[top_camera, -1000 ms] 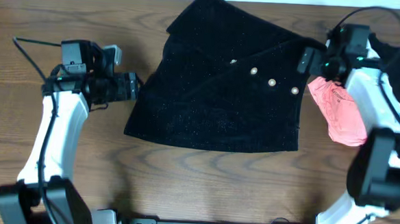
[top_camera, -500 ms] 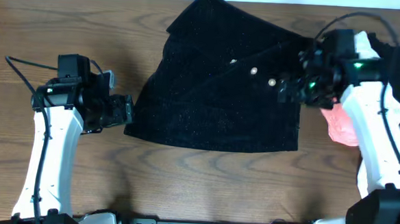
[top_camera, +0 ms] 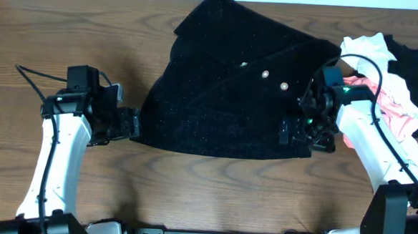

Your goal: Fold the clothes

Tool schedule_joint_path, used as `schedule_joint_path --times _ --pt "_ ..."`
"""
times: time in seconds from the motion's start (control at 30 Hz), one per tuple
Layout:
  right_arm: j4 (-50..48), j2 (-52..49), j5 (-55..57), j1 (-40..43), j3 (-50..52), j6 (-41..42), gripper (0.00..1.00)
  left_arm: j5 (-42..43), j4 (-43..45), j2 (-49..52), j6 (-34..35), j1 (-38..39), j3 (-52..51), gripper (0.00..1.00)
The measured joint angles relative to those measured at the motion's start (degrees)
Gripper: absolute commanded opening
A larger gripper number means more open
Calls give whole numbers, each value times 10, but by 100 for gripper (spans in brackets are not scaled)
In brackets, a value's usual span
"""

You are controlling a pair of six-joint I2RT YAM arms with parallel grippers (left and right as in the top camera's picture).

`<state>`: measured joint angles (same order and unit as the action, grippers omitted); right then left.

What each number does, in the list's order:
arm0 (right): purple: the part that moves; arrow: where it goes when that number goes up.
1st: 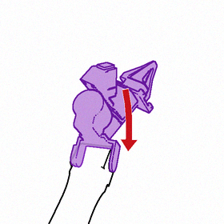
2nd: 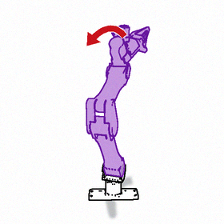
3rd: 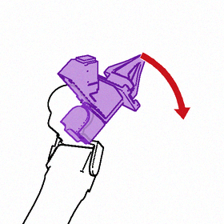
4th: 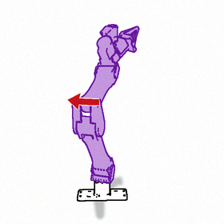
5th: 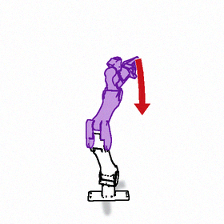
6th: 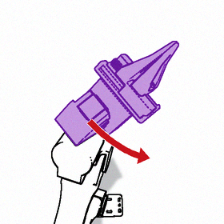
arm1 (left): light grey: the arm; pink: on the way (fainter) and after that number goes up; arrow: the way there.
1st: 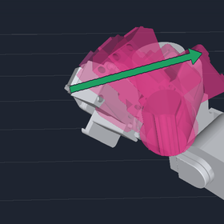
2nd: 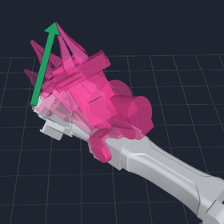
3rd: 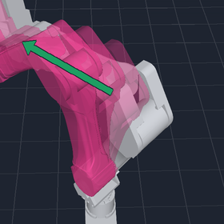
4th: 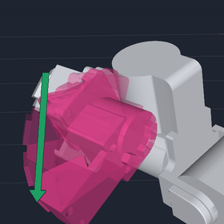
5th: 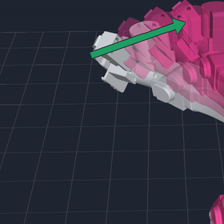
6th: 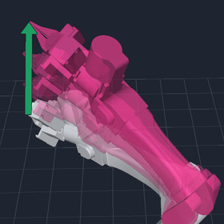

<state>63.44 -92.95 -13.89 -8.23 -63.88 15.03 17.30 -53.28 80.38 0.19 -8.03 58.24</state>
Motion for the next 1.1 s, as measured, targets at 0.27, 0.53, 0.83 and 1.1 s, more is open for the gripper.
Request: schedule_joint_path --times 0.27,0.53,0.83,1.1 --pt "-18 25 44 -18 52 31 95 -9 55 43 0 0 -36 82" --pt "-129 30 68 -36 120 49 93 -12 118 104 0 0 -78 82" --pt "-257 31 73 -36 193 51 91 -12 175 111 -15 0 -80 78" --pt "-319 47 96 -36 224 51 84 -12 188 111 -21 0 -80 64"
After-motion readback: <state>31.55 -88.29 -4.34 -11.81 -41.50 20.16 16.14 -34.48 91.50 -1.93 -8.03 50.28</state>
